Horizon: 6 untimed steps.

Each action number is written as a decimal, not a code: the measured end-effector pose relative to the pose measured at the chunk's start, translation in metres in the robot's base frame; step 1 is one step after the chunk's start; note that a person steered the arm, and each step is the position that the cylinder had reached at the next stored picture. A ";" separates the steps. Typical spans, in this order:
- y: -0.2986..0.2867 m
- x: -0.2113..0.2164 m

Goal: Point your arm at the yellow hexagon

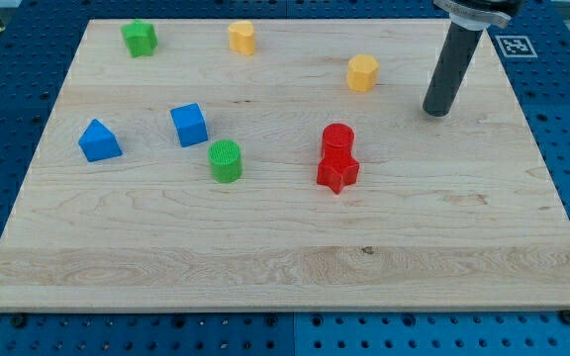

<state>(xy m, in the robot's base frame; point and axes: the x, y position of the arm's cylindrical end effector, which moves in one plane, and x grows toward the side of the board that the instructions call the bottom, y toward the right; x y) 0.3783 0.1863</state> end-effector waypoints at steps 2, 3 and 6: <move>0.006 -0.025; 0.001 -0.083; -0.110 -0.107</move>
